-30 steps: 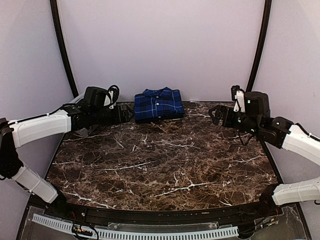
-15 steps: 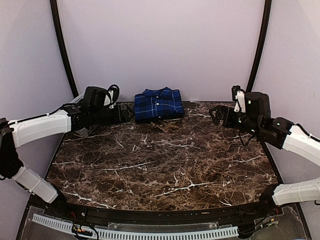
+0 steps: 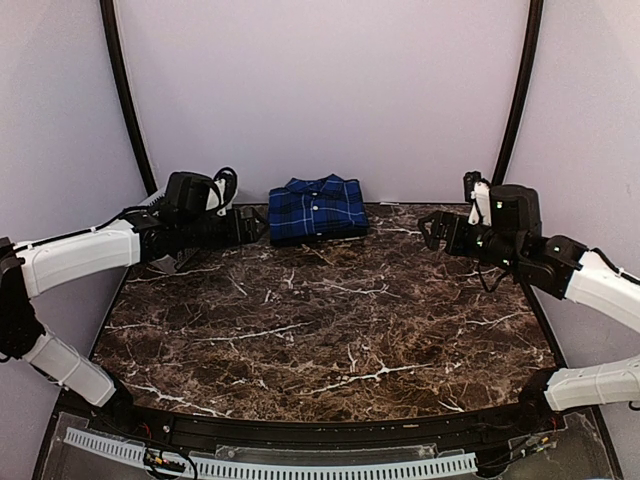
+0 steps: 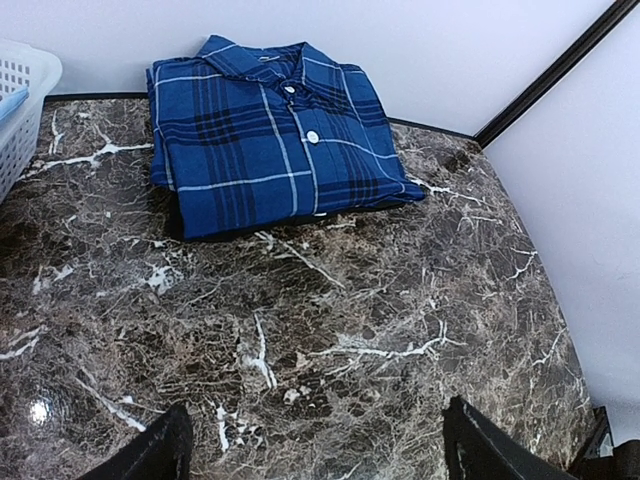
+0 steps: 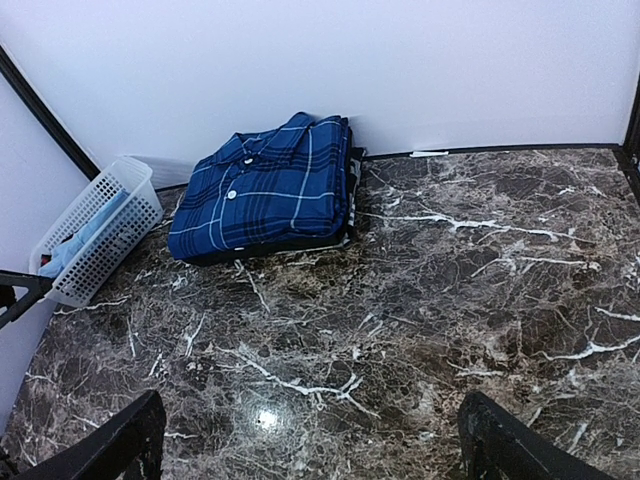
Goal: Fold and stack the long sleeve shirts
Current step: Reset both arms
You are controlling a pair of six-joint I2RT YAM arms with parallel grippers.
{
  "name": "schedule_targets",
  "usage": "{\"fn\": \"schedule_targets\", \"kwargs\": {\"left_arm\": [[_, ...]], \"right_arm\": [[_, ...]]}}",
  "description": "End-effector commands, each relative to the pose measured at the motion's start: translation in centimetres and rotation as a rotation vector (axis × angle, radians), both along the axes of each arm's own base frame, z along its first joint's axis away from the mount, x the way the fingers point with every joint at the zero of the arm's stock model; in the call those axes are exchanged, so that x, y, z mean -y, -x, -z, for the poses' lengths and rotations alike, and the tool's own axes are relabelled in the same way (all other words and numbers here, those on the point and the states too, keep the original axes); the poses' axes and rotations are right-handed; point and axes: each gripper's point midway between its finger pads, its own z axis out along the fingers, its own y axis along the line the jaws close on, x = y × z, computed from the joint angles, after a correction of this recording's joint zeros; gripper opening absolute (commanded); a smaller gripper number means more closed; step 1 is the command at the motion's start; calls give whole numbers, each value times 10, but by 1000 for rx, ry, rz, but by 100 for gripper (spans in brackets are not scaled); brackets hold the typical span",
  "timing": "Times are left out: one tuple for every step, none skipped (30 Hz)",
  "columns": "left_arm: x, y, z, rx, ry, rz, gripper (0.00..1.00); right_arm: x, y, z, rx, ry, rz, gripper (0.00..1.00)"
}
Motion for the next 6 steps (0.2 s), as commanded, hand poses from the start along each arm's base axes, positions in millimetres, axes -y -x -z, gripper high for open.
{"fn": "schedule_targets", "kwargs": {"left_arm": [[-3, 5, -14, 39, 13, 3, 85], [-3, 5, -14, 39, 14, 2, 85], [-3, 5, -14, 39, 14, 2, 85], [-3, 6, -14, 39, 14, 2, 85], [-3, 6, -14, 38, 13, 2, 85], [-2, 6, -14, 39, 14, 3, 85]], "right_arm": [[0, 1, -10, 44, -23, -1, 98], [1, 1, -10, 44, -24, -1, 99], [1, 1, -10, 43, -25, 0, 99], [1, 1, -10, 45, -26, 1, 98], [1, 2, -10, 46, -27, 2, 98], [2, 2, -10, 46, -29, 3, 99]]}}
